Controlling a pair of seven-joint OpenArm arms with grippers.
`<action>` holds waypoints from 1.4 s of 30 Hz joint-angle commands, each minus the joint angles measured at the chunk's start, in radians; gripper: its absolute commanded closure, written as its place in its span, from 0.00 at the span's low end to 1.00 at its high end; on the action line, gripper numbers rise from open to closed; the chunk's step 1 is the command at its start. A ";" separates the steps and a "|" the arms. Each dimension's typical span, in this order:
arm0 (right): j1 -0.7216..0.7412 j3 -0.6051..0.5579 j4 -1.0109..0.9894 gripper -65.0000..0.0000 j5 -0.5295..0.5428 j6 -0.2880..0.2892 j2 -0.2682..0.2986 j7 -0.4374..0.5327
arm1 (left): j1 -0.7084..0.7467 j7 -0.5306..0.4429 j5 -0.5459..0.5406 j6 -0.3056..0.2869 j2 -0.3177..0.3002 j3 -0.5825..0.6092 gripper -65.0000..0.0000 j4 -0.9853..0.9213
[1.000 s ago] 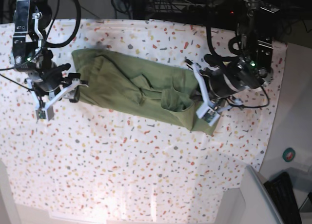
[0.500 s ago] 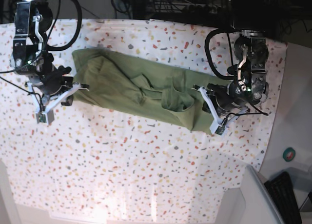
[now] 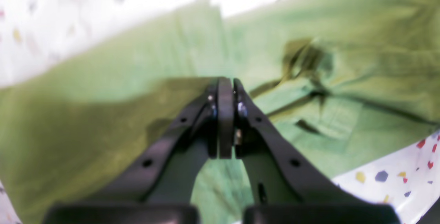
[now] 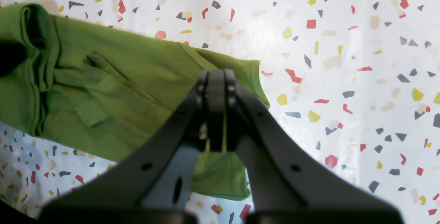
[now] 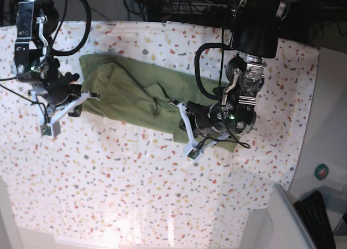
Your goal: Layout the t-shirt on the table in an organized manner, then fold the t-shirt properly
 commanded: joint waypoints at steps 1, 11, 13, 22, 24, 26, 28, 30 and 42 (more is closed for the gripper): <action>0.006 0.003 0.017 1.00 0.005 0.004 0.006 0.018 | -0.022 -0.013 -0.009 -0.005 0.001 0.009 1.00 0.013; 0.012 0.006 0.023 1.00 0.027 0.004 0.003 0.018 | 0.026 -0.015 -0.017 -0.005 -0.033 -0.048 1.00 0.105; 0.009 0.055 0.015 1.00 0.126 0.004 -0.007 0.010 | 0.081 -0.015 -0.020 -0.008 -0.081 -0.157 1.00 0.177; 0.062 0.258 -0.285 0.18 0.518 0.065 0.013 0.019 | 0.234 -0.109 -0.020 -0.145 -0.314 -0.548 1.00 0.167; 0.088 0.269 -0.362 0.22 0.518 0.121 0.030 0.019 | 0.247 -0.158 -0.019 -0.155 -0.338 -0.576 1.00 0.124; 0.097 0.289 -0.423 0.27 0.516 0.151 0.052 0.019 | 0.243 -0.184 -0.019 -0.155 -0.354 -0.582 1.00 0.062; 0.088 0.293 -0.436 0.31 0.516 0.153 0.055 0.018 | 0.233 -0.204 -0.019 -0.155 -0.355 -0.585 1.00 0.012; 0.062 0.292 -0.437 0.31 0.516 0.154 0.055 0.016 | 0.230 -0.236 -0.019 -0.155 -0.348 -0.581 1.00 -0.014; 0.049 0.169 -0.511 0.32 0.519 0.239 0.052 0.018 | 0.018 -0.262 -0.011 -0.154 -0.283 -0.377 1.00 -0.197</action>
